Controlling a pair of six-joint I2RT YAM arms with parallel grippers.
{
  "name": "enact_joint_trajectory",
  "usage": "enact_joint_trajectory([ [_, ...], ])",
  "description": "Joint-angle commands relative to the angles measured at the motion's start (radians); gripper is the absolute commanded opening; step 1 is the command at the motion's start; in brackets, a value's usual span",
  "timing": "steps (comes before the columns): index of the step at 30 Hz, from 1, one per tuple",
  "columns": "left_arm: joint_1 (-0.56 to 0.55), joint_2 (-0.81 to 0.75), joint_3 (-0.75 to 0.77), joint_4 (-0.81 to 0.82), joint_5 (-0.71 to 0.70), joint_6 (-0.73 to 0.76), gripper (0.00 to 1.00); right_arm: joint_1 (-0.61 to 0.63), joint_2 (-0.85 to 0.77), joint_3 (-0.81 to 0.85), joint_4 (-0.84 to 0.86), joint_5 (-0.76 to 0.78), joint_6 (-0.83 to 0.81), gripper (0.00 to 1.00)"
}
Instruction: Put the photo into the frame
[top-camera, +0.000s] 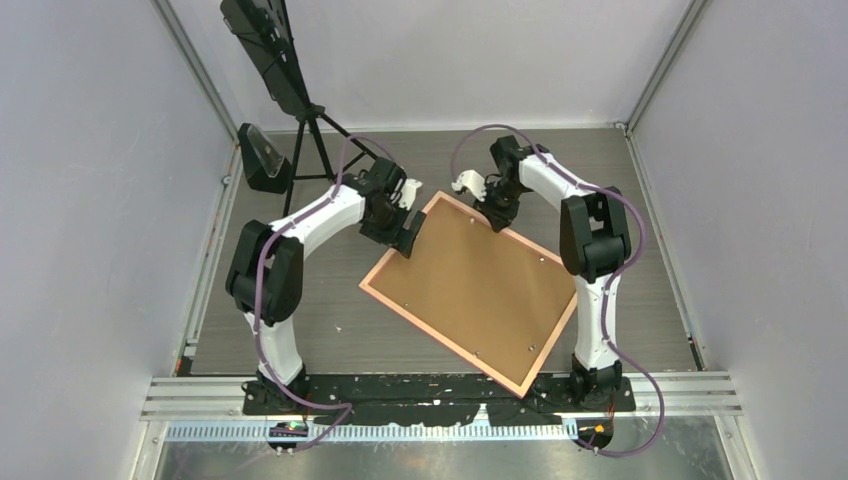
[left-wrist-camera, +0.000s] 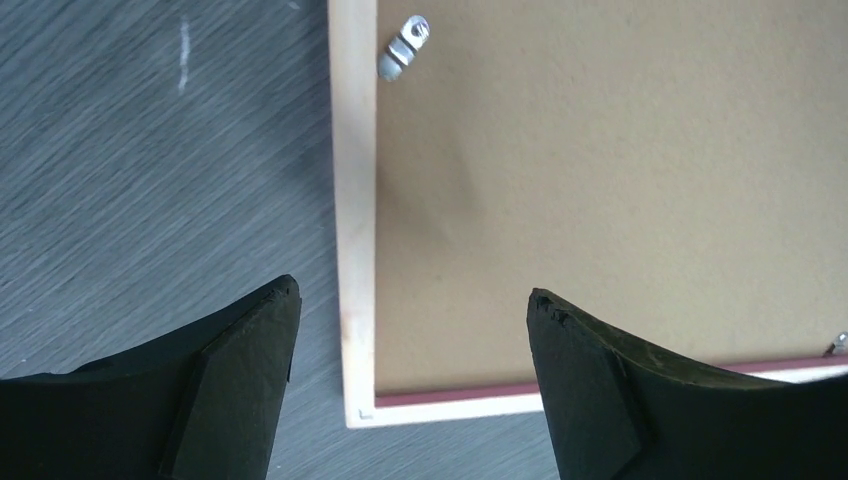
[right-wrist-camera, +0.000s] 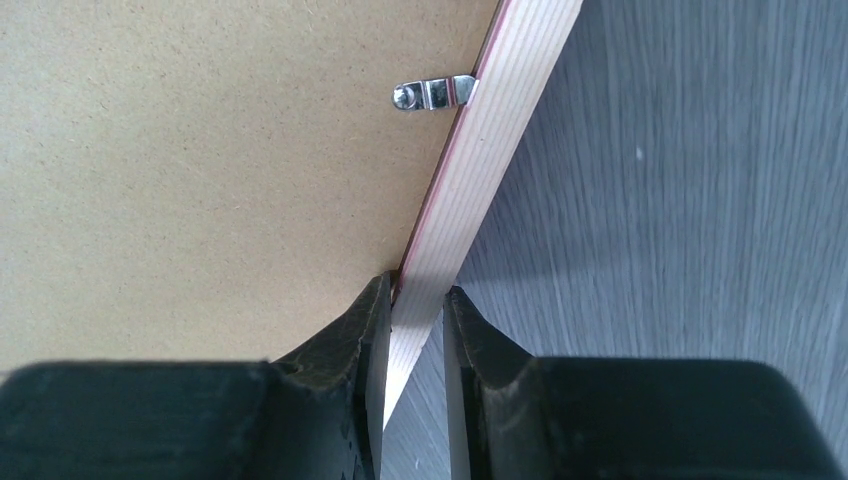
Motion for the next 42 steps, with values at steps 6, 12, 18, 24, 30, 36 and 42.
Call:
enact_joint_trajectory([
  [6, 0.037, 0.05, 0.031, 0.031, -0.092, 0.035, 0.82, 0.082, 0.022, 0.065, 0.049, -0.083, -0.051, 0.05],
  [12, 0.041, 0.111, 0.081, 0.006, -0.109, 0.071, 0.78, 0.095, 0.01, 0.041, 0.066, -0.109, -0.043, 0.05],
  [18, 0.045, 0.161, 0.131, -0.008, -0.089, 0.065, 0.72, 0.097, -0.008, 0.002, 0.084, -0.12, -0.035, 0.06],
  [24, 0.052, 0.175, 0.133, -0.009, -0.082, 0.066, 0.66, 0.097, -0.023, -0.022, 0.092, -0.109, -0.036, 0.05],
  [30, 0.065, 0.184, 0.141, -0.012, -0.076, 0.066, 0.61, 0.098, -0.028, -0.032, 0.096, -0.105, -0.033, 0.06],
  [36, 0.071, 0.198, 0.153, -0.011, -0.073, 0.065, 0.56, 0.098, -0.032, -0.041, 0.1, -0.102, -0.031, 0.05],
  [42, 0.071, 0.214, 0.174, -0.017, -0.066, 0.063, 0.54, 0.099, -0.032, -0.042, 0.1, -0.1, -0.03, 0.05],
])
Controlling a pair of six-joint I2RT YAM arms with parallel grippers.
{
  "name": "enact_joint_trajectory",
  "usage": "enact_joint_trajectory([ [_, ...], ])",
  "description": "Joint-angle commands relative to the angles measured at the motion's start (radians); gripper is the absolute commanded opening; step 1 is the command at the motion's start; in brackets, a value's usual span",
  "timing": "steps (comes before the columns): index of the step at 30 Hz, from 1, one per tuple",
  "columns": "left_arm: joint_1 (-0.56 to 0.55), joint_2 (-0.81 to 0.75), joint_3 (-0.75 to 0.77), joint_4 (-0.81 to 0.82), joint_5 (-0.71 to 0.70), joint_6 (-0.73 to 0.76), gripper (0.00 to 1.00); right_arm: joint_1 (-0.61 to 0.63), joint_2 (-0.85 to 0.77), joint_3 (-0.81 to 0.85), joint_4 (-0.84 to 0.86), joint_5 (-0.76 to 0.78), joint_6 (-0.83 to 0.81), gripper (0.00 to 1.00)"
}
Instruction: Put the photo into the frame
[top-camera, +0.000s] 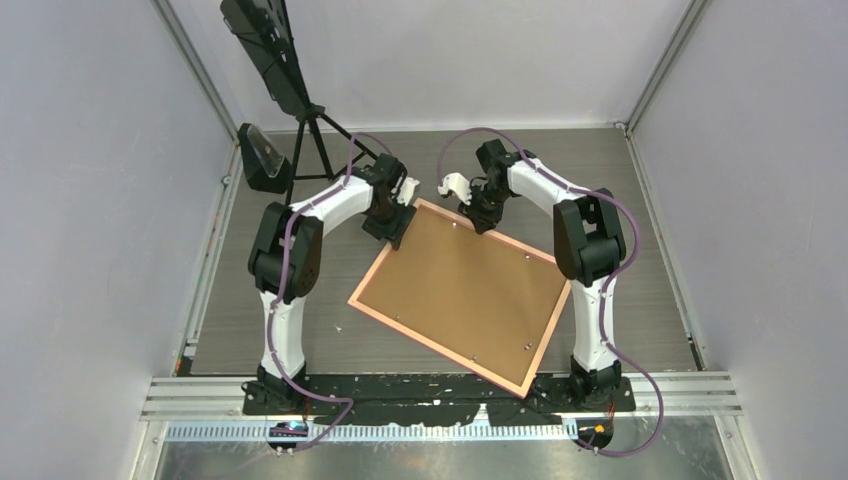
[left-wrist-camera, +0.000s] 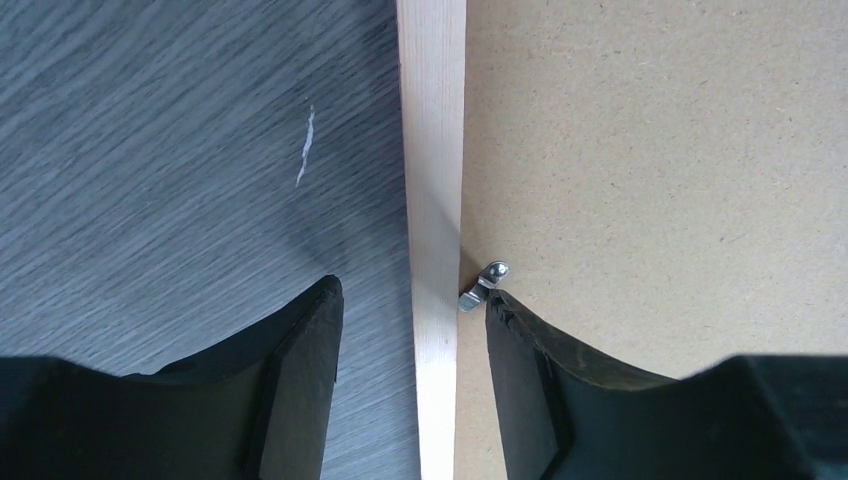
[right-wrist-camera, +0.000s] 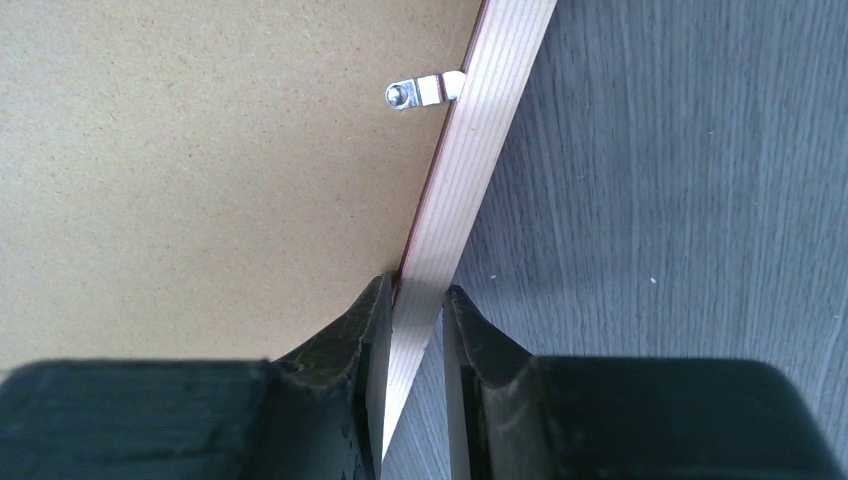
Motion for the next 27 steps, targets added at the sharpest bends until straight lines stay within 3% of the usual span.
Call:
enact_joint_trajectory([
  [1, 0.007, 0.012, 0.045, -0.005, 0.013, 0.011, 0.53, 0.012, -0.028, -0.019, 0.012, -0.017, -0.038, 0.05],
  [27, 0.014, 0.003, 0.044, -0.013, -0.02, 0.006, 0.33, 0.011, -0.031, -0.031, 0.018, -0.003, -0.039, 0.05],
])
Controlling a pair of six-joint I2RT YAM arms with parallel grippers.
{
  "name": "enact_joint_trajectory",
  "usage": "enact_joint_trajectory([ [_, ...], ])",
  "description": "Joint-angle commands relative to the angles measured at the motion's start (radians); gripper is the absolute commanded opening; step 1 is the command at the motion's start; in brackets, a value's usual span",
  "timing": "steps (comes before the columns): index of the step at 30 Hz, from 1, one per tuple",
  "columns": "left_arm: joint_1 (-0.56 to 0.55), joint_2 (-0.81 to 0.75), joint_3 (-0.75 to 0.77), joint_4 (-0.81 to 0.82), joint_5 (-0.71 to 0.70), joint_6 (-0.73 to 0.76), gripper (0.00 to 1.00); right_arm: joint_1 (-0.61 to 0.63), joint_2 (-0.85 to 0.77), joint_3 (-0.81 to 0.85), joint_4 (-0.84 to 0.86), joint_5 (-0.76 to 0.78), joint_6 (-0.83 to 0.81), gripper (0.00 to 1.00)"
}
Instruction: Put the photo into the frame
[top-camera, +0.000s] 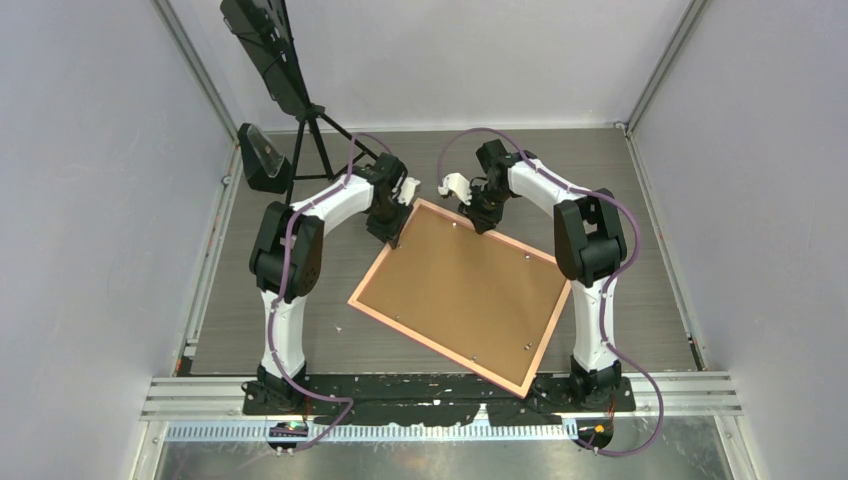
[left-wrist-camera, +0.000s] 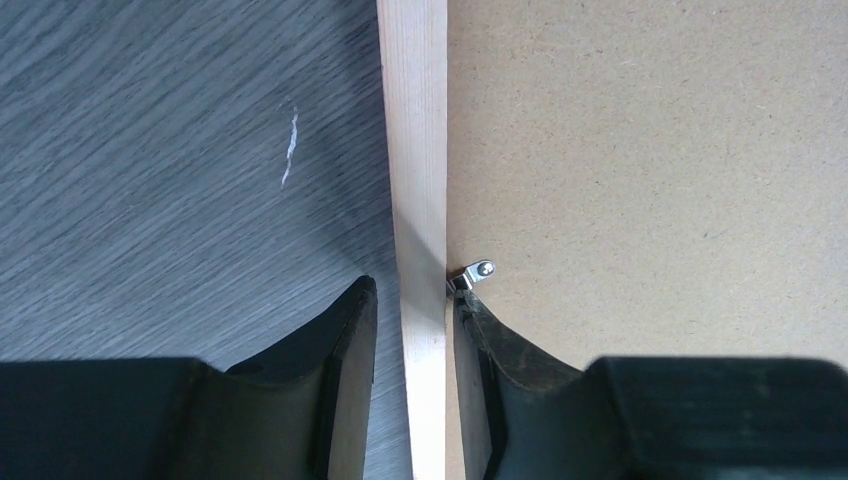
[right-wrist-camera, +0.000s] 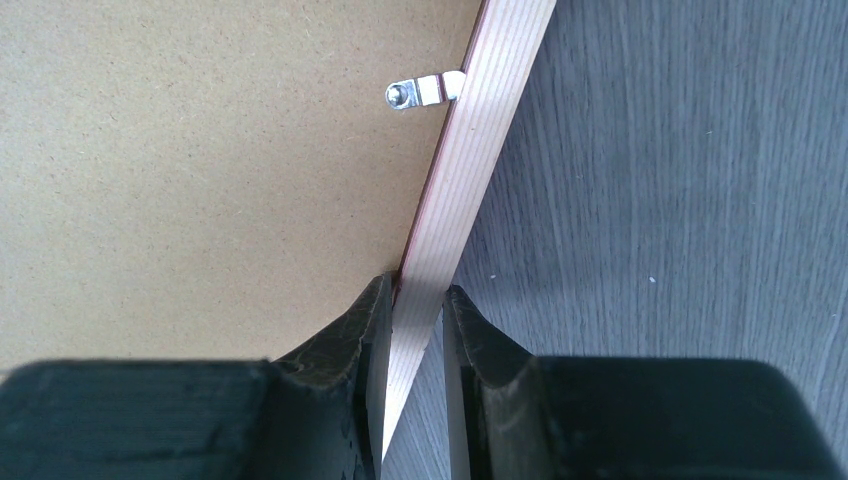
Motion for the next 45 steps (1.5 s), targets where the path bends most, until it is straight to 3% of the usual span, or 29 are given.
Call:
enact_joint_trajectory([
  [1, 0.016, -0.01, 0.024, 0.005, -0.038, 0.01, 0.32, 0.011, -0.024, -0.021, 0.009, -0.003, -0.039, 0.05],
  [12, 0.016, -0.022, 0.012, 0.009, -0.022, 0.004, 0.28, 0.013, -0.021, -0.022, 0.013, 0.005, -0.034, 0.05],
  [14, 0.018, -0.028, 0.011, 0.002, -0.015, -0.001, 0.33, 0.012, -0.02, -0.018, 0.018, 0.008, -0.02, 0.05],
  [20, 0.042, -0.065, -0.007, -0.022, 0.039, -0.016, 0.61, 0.012, -0.006, 0.003, 0.022, 0.012, 0.011, 0.06],
  [23, 0.064, -0.096, -0.026, -0.032, 0.066, -0.033, 0.64, 0.011, -0.003, 0.009, 0.032, 0.025, 0.019, 0.05],
  [32, 0.134, -0.181, -0.135, -0.025, 0.144, -0.032, 0.61, 0.017, 0.035, 0.105, 0.02, 0.05, 0.026, 0.05],
  [45, 0.135, -0.163, -0.223, 0.019, 0.177, -0.05, 0.5, 0.082, 0.125, 0.262, 0.022, 0.078, 0.043, 0.05],
])
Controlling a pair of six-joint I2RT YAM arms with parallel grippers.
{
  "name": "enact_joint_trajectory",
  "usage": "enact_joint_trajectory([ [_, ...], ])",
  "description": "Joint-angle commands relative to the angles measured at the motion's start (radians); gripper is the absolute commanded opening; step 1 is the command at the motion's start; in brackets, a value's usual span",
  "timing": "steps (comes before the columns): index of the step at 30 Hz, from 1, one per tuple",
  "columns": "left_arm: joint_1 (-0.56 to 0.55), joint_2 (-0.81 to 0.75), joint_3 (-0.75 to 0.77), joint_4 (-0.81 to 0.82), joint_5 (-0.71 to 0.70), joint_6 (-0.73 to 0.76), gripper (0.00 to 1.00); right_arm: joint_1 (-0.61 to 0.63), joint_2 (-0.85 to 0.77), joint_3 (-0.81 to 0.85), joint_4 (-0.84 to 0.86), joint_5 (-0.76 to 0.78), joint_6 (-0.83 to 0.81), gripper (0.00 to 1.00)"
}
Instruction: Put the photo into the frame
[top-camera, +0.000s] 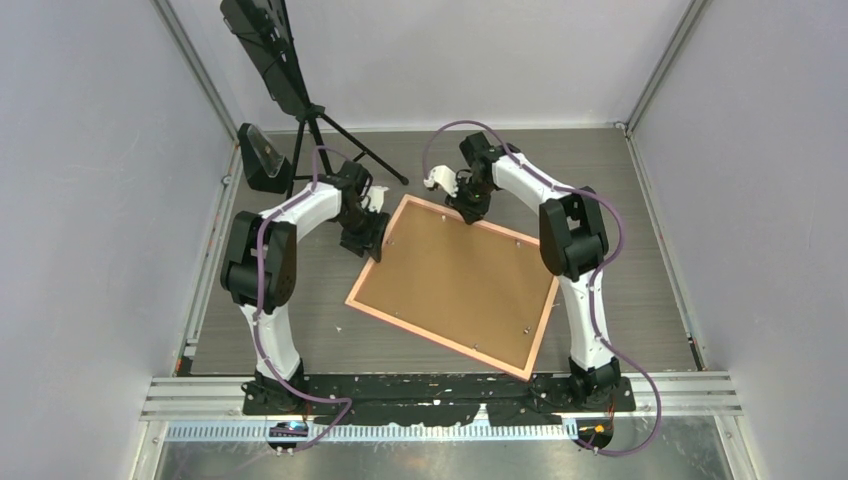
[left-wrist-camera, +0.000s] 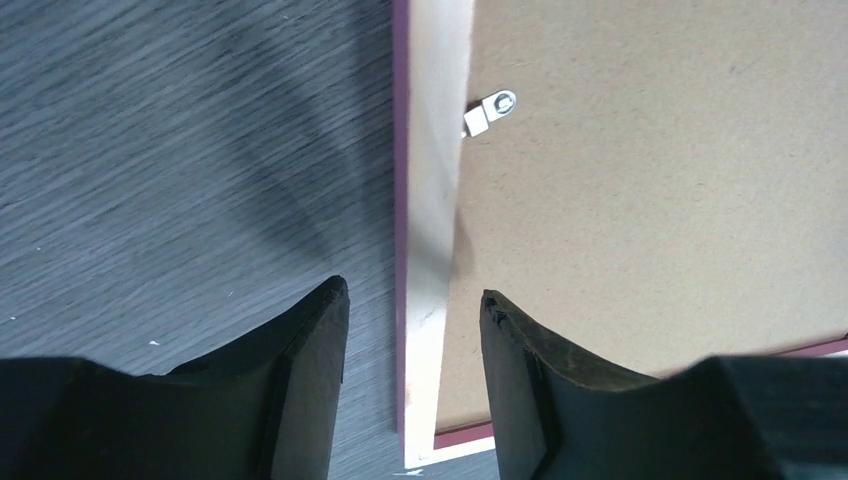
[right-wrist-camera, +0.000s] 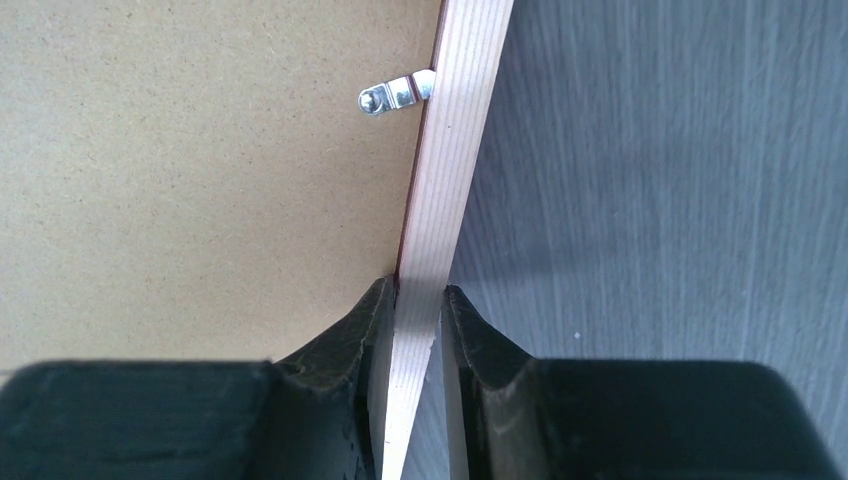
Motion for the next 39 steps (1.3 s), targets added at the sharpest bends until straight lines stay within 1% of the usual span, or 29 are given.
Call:
enact_joint_trajectory([
  [1, 0.0, -0.008, -0.015, 0.038, 0.032, -0.016, 0.5, 0.042, 0.035, 0.107, 0.06, 0.02, -0.015, 0.06],
  [5, 0.001, -0.012, -0.034, 0.049, 0.031, -0.019, 0.46, 0.06, 0.069, 0.172, 0.059, 0.032, 0.001, 0.05],
  [10, 0.008, -0.027, -0.059, 0.07, 0.033, -0.031, 0.37, 0.069, 0.087, 0.205, 0.098, 0.068, 0.065, 0.05],
  [12, 0.01, -0.035, -0.073, 0.079, 0.04, -0.036, 0.34, 0.069, 0.084, 0.204, 0.118, 0.082, 0.093, 0.07],
  [14, 0.012, -0.04, -0.08, 0.085, 0.049, -0.043, 0.31, 0.07, 0.077, 0.197, 0.14, 0.099, 0.125, 0.13],
  [18, 0.019, -0.046, -0.092, 0.094, 0.066, -0.055, 0.26, 0.07, 0.056, 0.171, 0.188, 0.129, 0.184, 0.28],
  [19, 0.021, -0.047, -0.094, 0.096, 0.071, -0.058, 0.25, 0.07, 0.051, 0.166, 0.194, 0.134, 0.205, 0.34],
  [21, 0.024, -0.051, -0.098, 0.1, 0.076, -0.064, 0.25, 0.07, 0.036, 0.152, 0.211, 0.143, 0.231, 0.4],
  [26, 0.033, -0.066, -0.115, 0.116, 0.085, -0.081, 0.23, 0.069, -0.012, 0.112, 0.235, 0.161, 0.299, 0.49],
  [27, 0.035, -0.071, -0.119, 0.121, 0.087, -0.085, 0.23, 0.069, -0.02, 0.105, 0.236, 0.163, 0.319, 0.53],
  [34, 0.038, -0.087, -0.16, 0.167, 0.103, -0.121, 0.21, 0.063, -0.136, -0.008, 0.254, 0.171, 0.423, 0.66],
  [39, 0.04, -0.081, -0.173, 0.185, 0.108, -0.135, 0.2, 0.053, -0.256, -0.157, 0.287, 0.157, 0.461, 0.69],
])
